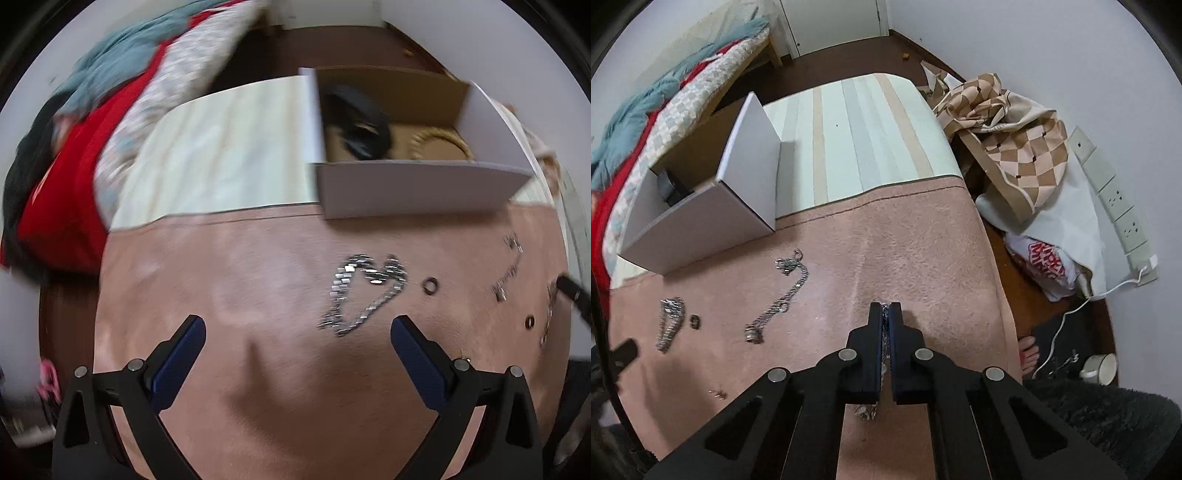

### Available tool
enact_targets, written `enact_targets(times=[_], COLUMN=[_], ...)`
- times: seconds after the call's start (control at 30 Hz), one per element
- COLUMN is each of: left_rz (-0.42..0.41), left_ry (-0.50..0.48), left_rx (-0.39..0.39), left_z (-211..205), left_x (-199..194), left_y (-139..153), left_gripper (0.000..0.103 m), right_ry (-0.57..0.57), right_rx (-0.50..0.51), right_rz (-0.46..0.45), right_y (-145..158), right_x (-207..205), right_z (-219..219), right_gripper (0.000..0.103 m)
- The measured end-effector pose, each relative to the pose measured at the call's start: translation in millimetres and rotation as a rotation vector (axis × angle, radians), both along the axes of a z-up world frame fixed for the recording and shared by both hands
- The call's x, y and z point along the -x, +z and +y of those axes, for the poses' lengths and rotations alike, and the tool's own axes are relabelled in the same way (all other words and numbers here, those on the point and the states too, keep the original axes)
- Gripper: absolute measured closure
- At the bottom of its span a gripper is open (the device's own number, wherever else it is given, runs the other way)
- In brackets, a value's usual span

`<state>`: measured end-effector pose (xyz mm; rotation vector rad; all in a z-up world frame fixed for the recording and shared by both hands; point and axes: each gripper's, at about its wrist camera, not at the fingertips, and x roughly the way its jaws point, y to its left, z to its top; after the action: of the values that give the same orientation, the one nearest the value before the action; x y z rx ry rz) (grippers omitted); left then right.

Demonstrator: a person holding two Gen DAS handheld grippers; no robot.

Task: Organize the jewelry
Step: 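Move both tools back over the remaining jewelry on the table, then carry the silver chain bracelet into the box with the left tool while the right tool carries a charm chain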

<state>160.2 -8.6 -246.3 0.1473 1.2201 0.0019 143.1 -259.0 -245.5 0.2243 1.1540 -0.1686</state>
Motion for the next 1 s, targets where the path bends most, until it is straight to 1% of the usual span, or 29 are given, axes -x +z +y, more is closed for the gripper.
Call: enact_targets(times=[0.07, 0.1, 0.13, 0.17, 0.2, 0.23, 0.27, 0.3, 0.33, 0.37, 0.4, 0.5, 0.6, 0.7, 0.83, 1.0], left_rz=[0.007, 0.010, 0.017, 0.027, 0.041, 0.052, 0.070, 0.044, 0.049, 0.043, 0.055, 0.053, 0.076, 0.072, 0.050, -0.002], left_ry=[-0.048, -0.069, -0.083, -0.099, -0.113, -0.122, -0.141, -0.150, -0.166, -0.175, -0.178, -0.175, -0.145, -0.113, -0.082, -0.063], left_rx=[-0.006, -0.013, -0.024, -0.024, -0.024, -0.026, -0.027, -0.022, -0.024, -0.007, 0.003, 0.027, 0.088, 0.148, 0.217, 0.289], left_z=[-10, -15, -19, -23, -27, -29, -32, -33, -36, -36, -38, -37, -31, -17, -1, 16], left_x=[-4, -6, -9, -11, -13, -15, -16, -16, -16, -16, -16, -14, -10, -6, 3, 10], left_y=[-4, -6, -10, -13, -16, -20, -24, -22, -23, -22, -24, -22, -20, -8, 16, 59], left_gripper=[0.001, 0.005, 0.014, 0.018, 0.030, 0.043, 0.047, 0.052, 0.065, 0.076, 0.098, 0.101, 0.101, 0.101, 0.101, 0.101], right_ry=[-0.003, -0.006, -0.009, -0.014, -0.019, -0.021, -0.026, -0.032, -0.034, -0.038, -0.040, -0.041, -0.026, 0.005, 0.060, 0.110], right_rx=[-0.022, -0.030, -0.042, -0.058, -0.069, -0.079, -0.098, -0.116, -0.129, -0.141, -0.152, -0.183, -0.202, -0.192, -0.190, -0.230], right_rz=[-0.013, -0.017, -0.022, -0.027, -0.032, -0.036, -0.041, -0.044, -0.046, -0.052, -0.056, -0.066, -0.085, -0.089, -0.105, -0.154], right_y=[8, 10, 13, 17, 20, 22, 24, 27, 28, 31, 34, 41, 55, 66, 86, 117], right_x=[3, 5, 6, 7, 9, 10, 12, 14, 15, 17, 19, 22, 26, 28, 27, 22], right_z=[-2, -2, -4, -5, -6, -7, -9, -11, -13, -15, -16, -20, -18, -12, 2, 15], right_gripper=[0.100, 0.100, 0.100, 0.100, 0.100, 0.100, 0.100, 0.100, 0.100, 0.100, 0.100, 0.100, 0.100, 0.100, 0.100, 0.100])
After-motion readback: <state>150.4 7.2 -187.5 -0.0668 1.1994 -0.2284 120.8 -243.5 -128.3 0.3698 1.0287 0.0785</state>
